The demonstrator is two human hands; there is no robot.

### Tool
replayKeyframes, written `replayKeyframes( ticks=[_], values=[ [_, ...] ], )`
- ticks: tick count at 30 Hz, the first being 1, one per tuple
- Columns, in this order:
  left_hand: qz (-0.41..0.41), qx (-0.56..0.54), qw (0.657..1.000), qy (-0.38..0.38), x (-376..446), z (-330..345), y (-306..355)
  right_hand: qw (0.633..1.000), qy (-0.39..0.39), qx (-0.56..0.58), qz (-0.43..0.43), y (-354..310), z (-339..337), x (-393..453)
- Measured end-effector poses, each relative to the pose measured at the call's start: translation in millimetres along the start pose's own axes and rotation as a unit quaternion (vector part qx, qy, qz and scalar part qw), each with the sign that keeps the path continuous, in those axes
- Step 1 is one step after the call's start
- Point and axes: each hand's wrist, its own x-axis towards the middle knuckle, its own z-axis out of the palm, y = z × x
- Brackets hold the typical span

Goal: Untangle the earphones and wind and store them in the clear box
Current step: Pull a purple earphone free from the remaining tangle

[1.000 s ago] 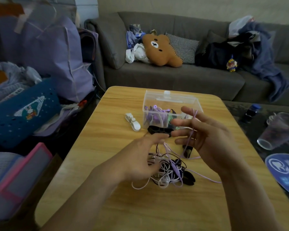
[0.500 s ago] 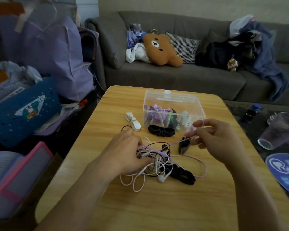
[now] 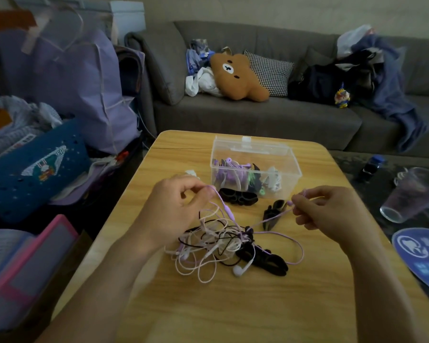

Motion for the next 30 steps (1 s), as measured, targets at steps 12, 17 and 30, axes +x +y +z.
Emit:
replayKeyframes(
  ticks=[12,17,30],
  values=[
    [0.034,-0.058,0.996,0.057,-5,15,14,0.929,-0.228,0.020,-0.290,-30,57,-42],
    [0.012,-0.074,0.990,0.122,-2,6,14,0.942,-0.210,0.145,-0.216,-28,51,-35],
    [-0.102,-0.017,0.982,0.159,11,-13,-3,0.925,-0.049,0.370,-0.074,-17,35,-13]
  ],
)
